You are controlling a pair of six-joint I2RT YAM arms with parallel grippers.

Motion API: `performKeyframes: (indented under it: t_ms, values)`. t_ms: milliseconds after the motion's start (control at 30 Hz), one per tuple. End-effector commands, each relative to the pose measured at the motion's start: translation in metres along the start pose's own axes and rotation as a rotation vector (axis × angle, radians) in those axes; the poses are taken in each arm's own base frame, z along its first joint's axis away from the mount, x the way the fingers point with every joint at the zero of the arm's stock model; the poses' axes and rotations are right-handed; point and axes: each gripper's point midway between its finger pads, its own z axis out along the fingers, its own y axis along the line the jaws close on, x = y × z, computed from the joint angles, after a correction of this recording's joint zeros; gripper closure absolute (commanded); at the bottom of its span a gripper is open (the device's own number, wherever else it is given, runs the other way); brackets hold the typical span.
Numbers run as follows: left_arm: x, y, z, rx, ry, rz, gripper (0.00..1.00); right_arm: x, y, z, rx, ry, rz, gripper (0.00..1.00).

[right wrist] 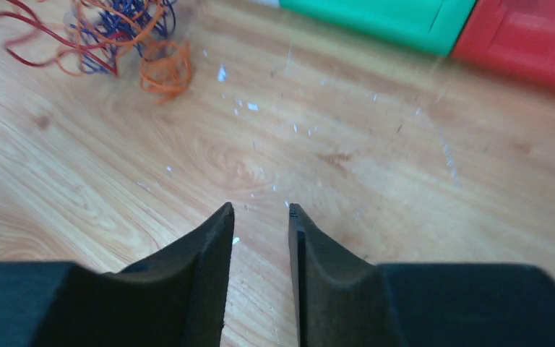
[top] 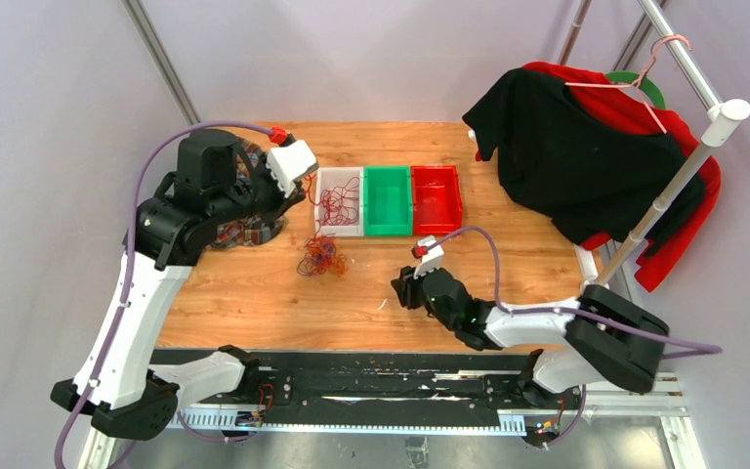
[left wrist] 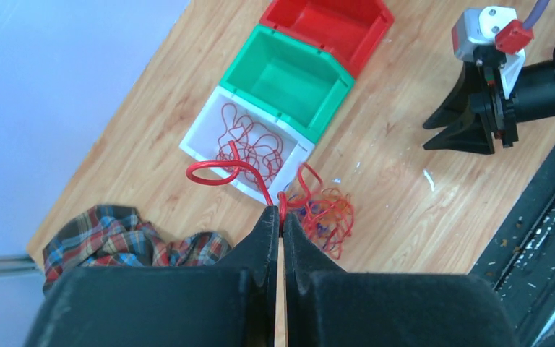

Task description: Untangle the cables

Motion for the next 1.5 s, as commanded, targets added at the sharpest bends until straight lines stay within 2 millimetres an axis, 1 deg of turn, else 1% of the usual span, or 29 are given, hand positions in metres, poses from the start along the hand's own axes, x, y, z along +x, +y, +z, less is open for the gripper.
performKeyframes:
  t_ms: [0,100,133,200,233,300,333,467,533,633,900,1067,1133,1200,1267,1400,1467]
  values:
    - [-0.011,-0.017,-0.011,0.076,-0.033,-0.017,0.99,-0.063,0.001,-0.016,0.016,-0.139,-0.006,0.56]
    - [-0.014,-0.025,-0.015,0.108,-0.041,-0.042,1.00,-0.120,0.021,-0.030,-0.040,-0.239,-0.032,0.34]
    - [-0.015,-0.028,-0.016,0.118,-0.046,-0.052,1.00,-0.140,0.030,-0.034,-0.068,-0.271,-0.044,0.31]
    - [-0.022,-0.034,-0.021,0.143,-0.067,-0.069,1.00,-0.172,0.049,-0.040,-0.127,-0.320,-0.077,0.30]
    - [-0.026,-0.037,-0.024,0.158,-0.083,-0.073,1.00,-0.193,0.062,-0.044,-0.164,-0.356,-0.085,0.29]
    - [-0.037,-0.043,-0.031,0.190,-0.123,-0.075,1.00,-0.217,0.082,-0.049,-0.226,-0.399,-0.102,0.29]
    - [-0.043,-0.046,-0.034,0.201,-0.141,-0.075,1.00,-0.227,0.092,-0.050,-0.259,-0.417,-0.114,0.29]
    - [-0.063,-0.048,-0.045,0.217,-0.197,-0.081,0.99,-0.253,0.122,-0.051,-0.353,-0.488,-0.137,0.28]
    - [-0.072,-0.047,-0.050,0.215,-0.219,-0.081,0.99,-0.259,0.135,-0.052,-0.398,-0.511,-0.150,0.28]
    - [-0.084,-0.043,-0.058,0.199,-0.251,-0.067,1.00,-0.261,0.148,-0.054,-0.443,-0.520,-0.162,0.27]
    - [-0.113,-0.037,-0.071,0.186,-0.320,-0.057,1.00,-0.268,0.161,-0.056,-0.482,-0.540,-0.169,0.27]
    - [-0.133,-0.036,-0.083,0.190,-0.374,-0.055,0.99,-0.272,0.167,-0.043,-0.466,-0.535,-0.185,0.27]
    - [-0.142,-0.035,-0.088,0.190,-0.396,-0.056,0.99,-0.273,0.167,-0.036,-0.444,-0.527,-0.181,0.28]
    - [-0.151,-0.034,-0.095,0.180,-0.423,-0.046,1.00,-0.269,0.166,-0.028,-0.428,-0.513,-0.172,0.30]
    - [-0.162,-0.030,-0.106,0.158,-0.461,-0.030,0.99,-0.260,0.165,-0.021,-0.423,-0.489,-0.167,0.35]
    - [-0.179,-0.023,-0.119,0.117,-0.509,-0.010,1.00,-0.226,0.156,-0.005,-0.401,-0.417,-0.154,0.43]
    - [-0.185,-0.019,-0.124,0.098,-0.527,0.001,0.99,-0.205,0.149,0.002,-0.385,-0.379,-0.146,0.45]
